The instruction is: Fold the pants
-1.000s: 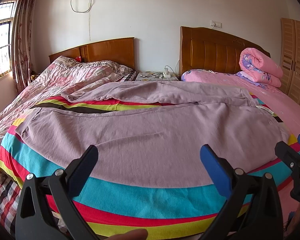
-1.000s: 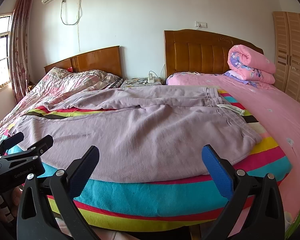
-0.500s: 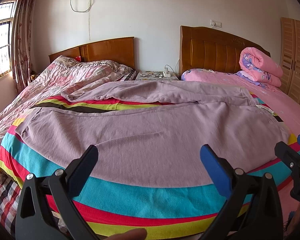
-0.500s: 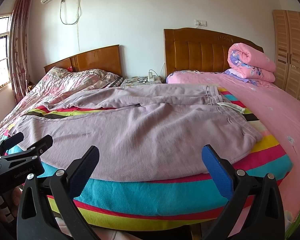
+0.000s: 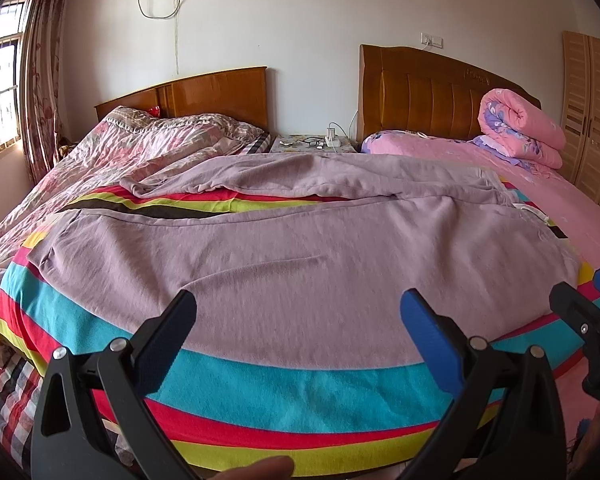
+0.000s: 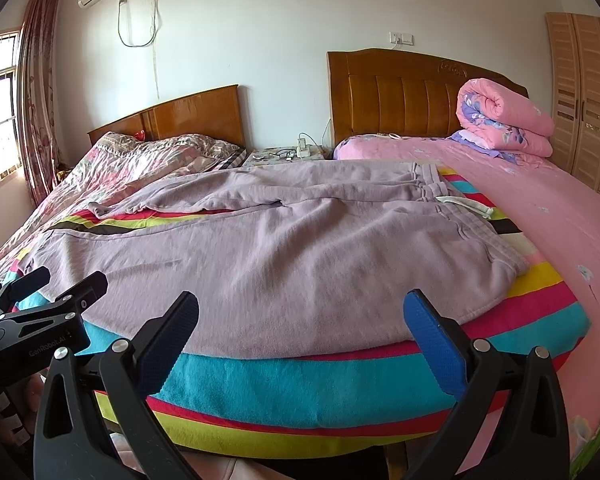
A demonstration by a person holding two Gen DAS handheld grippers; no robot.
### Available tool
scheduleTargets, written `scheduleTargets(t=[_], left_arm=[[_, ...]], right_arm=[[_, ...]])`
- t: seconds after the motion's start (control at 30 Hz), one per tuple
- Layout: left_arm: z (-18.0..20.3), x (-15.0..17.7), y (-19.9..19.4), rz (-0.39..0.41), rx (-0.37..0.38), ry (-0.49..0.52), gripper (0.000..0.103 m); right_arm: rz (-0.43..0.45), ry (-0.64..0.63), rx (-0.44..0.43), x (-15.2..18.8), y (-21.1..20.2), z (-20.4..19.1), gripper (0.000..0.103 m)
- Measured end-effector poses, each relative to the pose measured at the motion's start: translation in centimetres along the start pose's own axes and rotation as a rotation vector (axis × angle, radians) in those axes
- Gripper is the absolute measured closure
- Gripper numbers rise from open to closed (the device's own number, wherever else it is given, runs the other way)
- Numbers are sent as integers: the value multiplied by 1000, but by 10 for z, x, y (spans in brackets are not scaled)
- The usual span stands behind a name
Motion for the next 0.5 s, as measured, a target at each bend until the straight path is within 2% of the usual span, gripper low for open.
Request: scheduleTargets(t=[0.17, 0.27, 0.4, 0.5], left_arm=[[-5, -5, 16, -69, 9, 11, 1], [-5, -14, 33, -107, 38, 70, 1], [-16, -50, 63, -121, -13, 133, 1], [-35, -85, 96, -179, -4, 91, 1]], right_arm=[[-45, -4, -21, -5, 16, 4, 4], [-62, -23, -21, -19, 36, 11, 4], [-84, -29, 7, -54, 72, 27, 4], [-93, 1, -6, -88, 103, 43, 4]])
Point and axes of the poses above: each gripper's, at about its wrist camera, not at the fingertips, and y roughly the way its jaws point, z to its right, x to its underside, the point moved 3 cm from there along y, roughly the way its jaws point, and after that the axes turned 11 degrees about x, right-handed, at the moved point
